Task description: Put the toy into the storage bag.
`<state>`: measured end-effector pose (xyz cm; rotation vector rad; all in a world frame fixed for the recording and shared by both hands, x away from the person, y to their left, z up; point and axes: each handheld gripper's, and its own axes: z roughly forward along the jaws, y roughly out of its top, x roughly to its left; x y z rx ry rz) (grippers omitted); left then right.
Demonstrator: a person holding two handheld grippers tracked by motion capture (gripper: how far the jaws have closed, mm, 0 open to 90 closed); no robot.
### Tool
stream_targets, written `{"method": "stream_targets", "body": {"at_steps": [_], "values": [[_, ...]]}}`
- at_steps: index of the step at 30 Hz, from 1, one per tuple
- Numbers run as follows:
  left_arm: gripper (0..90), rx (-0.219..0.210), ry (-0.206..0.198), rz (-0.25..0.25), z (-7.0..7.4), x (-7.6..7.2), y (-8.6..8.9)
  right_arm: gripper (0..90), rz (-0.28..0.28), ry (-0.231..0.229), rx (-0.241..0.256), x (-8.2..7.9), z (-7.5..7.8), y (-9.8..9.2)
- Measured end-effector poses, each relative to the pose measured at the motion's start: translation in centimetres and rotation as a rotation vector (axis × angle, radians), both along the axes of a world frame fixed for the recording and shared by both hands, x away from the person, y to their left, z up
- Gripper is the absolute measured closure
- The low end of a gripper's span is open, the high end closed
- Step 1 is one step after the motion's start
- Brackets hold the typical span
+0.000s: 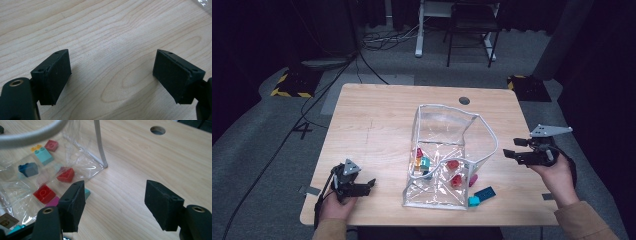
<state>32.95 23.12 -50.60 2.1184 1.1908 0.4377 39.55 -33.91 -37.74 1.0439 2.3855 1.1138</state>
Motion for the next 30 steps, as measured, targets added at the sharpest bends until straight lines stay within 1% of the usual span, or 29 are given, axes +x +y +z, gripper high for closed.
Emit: {"method": "stream_targets", "body": {"at_steps": [8, 12, 15, 17, 20, 22, 26, 30], "values": [[15.3, 0.0, 0.0, 0.0, 0.0, 0.0, 0.0, 33.1, -0.001, 0.057, 0.007, 0.3, -2.8, 0.7], [15.3, 0.001, 0.0, 0.001, 0.0, 0.0, 0.0, 33.7, -0.006, 0.1, 0.022, 0.6, -4.1, 1.3], [15.3, 0.0, 0.0, 0.001, 0.0, 0.0, 0.0, 34.3, -0.008, 0.114, 0.024, 0.7, -5.1, 1.7], [15.3, 0.0, 0.0, 0.001, 0.0, 0.0, 0.0, 34.4, -0.002, 0.119, 0.023, 0.8, -5.6, 2.0], [15.3, 0.0, 0.0, 0.001, 0.0, 0.0, 0.0, 34.5, 0.024, 0.119, 0.028, 0.8, -6.9, 2.8], [15.3, 0.001, 0.0, 0.001, 0.0, 0.0, 0.0, 34.5, 0.032, 0.116, 0.03, 0.9, -7.5, 3.1], [15.3, 0.001, 0.0, 0.001, 0.0, 0.0, 0.0, 34.5, 0.044, 0.125, 0.047, 1.2, -8.9, 3.8], [15.3, 0.0, 0.0, 0.001, 0.0, 0.0, 0.0, 34.5, 0.06, 0.129, 0.053, 1.3, -9.8, 4.5]]}}
